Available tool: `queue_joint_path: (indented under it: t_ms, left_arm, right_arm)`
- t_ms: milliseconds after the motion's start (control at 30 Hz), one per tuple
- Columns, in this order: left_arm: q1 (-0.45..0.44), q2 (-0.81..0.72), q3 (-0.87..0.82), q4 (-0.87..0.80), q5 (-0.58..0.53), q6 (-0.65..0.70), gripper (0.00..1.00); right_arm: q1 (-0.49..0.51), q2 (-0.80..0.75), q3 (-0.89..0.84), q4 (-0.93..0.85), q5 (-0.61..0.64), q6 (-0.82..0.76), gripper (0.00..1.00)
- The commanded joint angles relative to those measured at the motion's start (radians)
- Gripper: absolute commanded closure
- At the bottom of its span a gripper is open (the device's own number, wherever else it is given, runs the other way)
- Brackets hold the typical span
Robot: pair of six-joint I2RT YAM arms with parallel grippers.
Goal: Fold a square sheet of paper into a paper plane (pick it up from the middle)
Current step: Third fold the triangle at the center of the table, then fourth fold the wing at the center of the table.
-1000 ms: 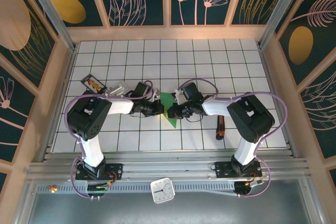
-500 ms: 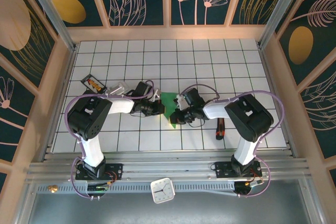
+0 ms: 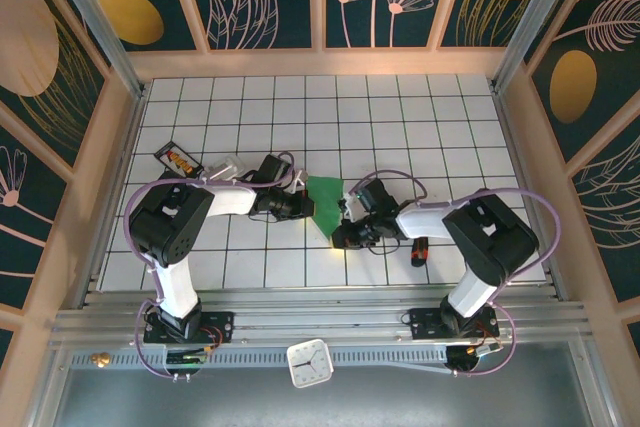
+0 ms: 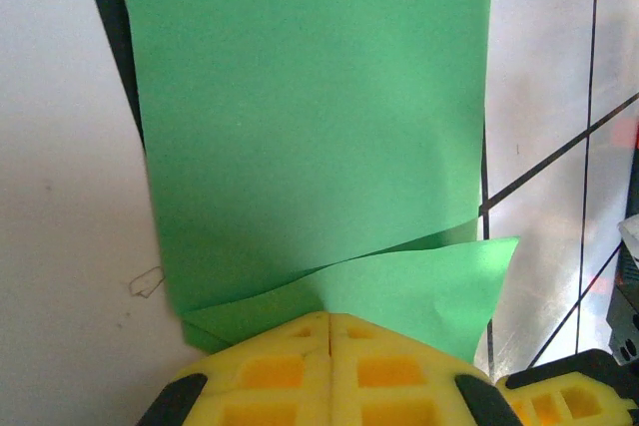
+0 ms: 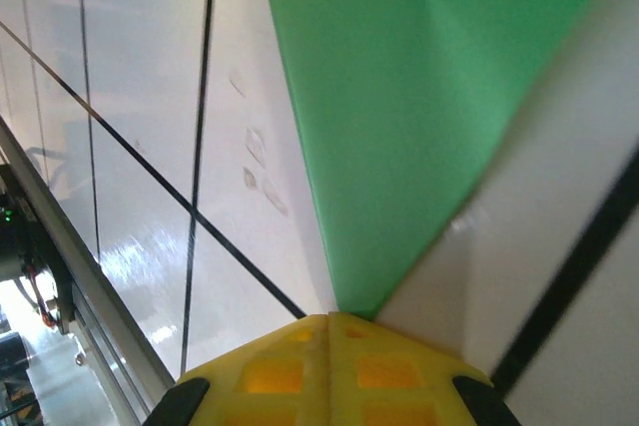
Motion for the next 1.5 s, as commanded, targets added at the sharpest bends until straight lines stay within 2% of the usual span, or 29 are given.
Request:
queue_joint_path:
  t_ms: [0,167,367,533,600,833,1000,1167,1467]
  left_arm:
    - [0.003,0.077,-0.03,-0.112,-0.182,0.018,1.0]
    - [0.003,0.039,0.01,-0.07,-0.11,-0.012,0.99]
    - [0.003,-0.065,0.077,-0.052,-0.071,-0.031,0.7]
    - [0.005,-0.142,0.053,-0.061,-0.168,-0.009,0.59]
    - [0.011,-0.175,0.032,-0.062,-0.192,-0.006,0.57]
    - [0.032,-0.155,-0.007,-0.034,-0.166,-0.03,0.57]
    - [0.039,-0.074,0.008,-0.004,-0.116,-0.036,0.57]
    - [0.039,-0.023,0.039,-0.013,-0.112,-0.027,0.55]
    - [0.039,0.008,0.048,0.018,-0.057,-0.044,0.55]
  right_arm:
    - [-0.005,-0.038,-0.01,-0.164,0.027,-0.023,1.0]
    - [-0.019,-0.08,0.093,-0.059,-0.028,0.007,1.0]
    - [-0.039,-0.013,0.15,0.077,-0.015,0.067,1.0]
    - [-0.077,0.042,0.138,0.161,-0.006,0.088,1.0]
    - [-0.08,0.063,0.139,0.182,-0.004,0.091,1.0]
    - [-0.088,0.134,0.112,0.192,0.013,0.083,1.0]
    - [-0.089,0.153,0.093,0.196,0.024,0.081,1.0]
    - [-0.089,0.154,0.077,0.185,0.031,0.073,1.0]
    - [-0.09,0.156,0.068,0.171,0.033,0.059,1.0]
